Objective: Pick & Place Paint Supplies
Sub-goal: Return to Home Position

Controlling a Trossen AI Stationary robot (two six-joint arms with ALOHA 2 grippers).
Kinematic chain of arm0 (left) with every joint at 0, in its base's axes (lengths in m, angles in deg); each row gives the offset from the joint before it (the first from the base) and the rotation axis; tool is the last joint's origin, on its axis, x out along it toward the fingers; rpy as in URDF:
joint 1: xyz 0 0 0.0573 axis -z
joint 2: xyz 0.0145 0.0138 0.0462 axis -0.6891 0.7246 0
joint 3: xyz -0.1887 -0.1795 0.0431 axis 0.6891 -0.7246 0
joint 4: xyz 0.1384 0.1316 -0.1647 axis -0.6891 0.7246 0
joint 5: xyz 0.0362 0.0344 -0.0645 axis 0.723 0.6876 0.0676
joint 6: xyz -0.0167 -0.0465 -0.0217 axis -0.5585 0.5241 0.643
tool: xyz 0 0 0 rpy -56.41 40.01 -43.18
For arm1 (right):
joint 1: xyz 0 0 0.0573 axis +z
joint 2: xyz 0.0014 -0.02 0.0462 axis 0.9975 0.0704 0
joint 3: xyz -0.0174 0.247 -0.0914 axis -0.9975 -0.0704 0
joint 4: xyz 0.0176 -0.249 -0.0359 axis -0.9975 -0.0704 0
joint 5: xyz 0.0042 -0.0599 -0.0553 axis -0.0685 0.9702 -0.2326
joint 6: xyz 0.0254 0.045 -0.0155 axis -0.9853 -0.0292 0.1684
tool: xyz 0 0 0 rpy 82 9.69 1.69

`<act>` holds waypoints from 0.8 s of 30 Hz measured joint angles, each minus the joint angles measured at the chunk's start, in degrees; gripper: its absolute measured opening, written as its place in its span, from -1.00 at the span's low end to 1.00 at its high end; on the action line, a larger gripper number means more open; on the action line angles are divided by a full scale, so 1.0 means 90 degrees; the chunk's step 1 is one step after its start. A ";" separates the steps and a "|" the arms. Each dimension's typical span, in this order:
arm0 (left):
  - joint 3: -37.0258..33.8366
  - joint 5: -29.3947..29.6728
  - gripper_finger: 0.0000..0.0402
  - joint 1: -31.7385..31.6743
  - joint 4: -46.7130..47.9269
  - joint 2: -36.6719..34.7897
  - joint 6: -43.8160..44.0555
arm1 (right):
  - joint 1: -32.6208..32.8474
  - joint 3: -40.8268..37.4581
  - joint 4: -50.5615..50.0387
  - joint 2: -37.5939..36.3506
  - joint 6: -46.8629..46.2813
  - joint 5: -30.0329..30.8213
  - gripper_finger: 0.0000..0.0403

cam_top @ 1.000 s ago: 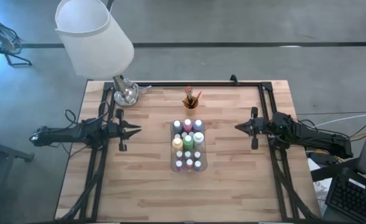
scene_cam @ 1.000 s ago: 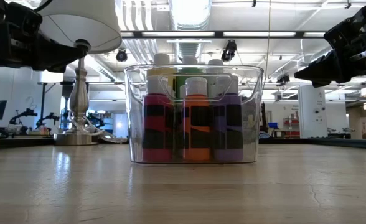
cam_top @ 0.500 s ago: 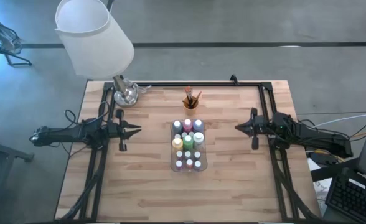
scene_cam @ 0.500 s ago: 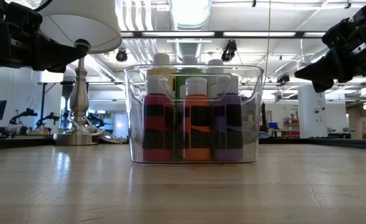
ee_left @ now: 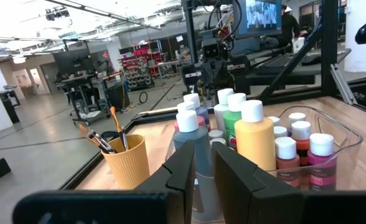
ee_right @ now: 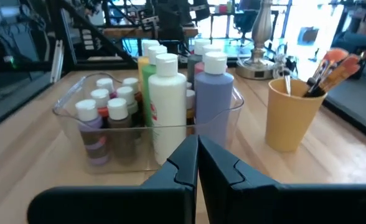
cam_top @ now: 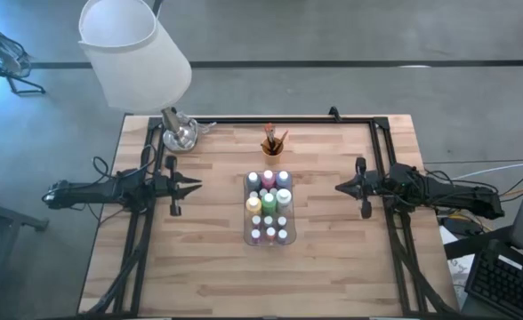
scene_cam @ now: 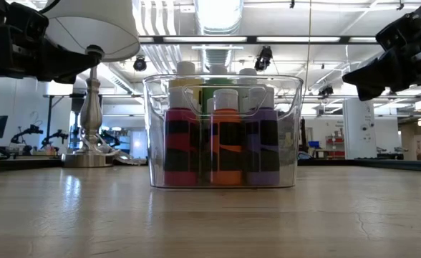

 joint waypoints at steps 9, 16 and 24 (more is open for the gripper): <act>0.0000 -0.0002 -0.70 0.0000 -0.0002 0.0000 0.0000 | 0.0000 -0.0002 -0.0002 0.0000 0.0312 0.0002 -0.96; 0.0000 -0.0002 -0.70 0.0002 -0.0002 0.0000 0.0000 | 0.0000 -0.0002 -0.0003 0.0000 0.0363 0.0002 -0.96; 0.0000 -0.0002 -0.70 0.0002 -0.0002 0.0000 0.0000 | 0.0000 -0.0002 -0.0005 0.0000 0.0363 0.0002 -0.96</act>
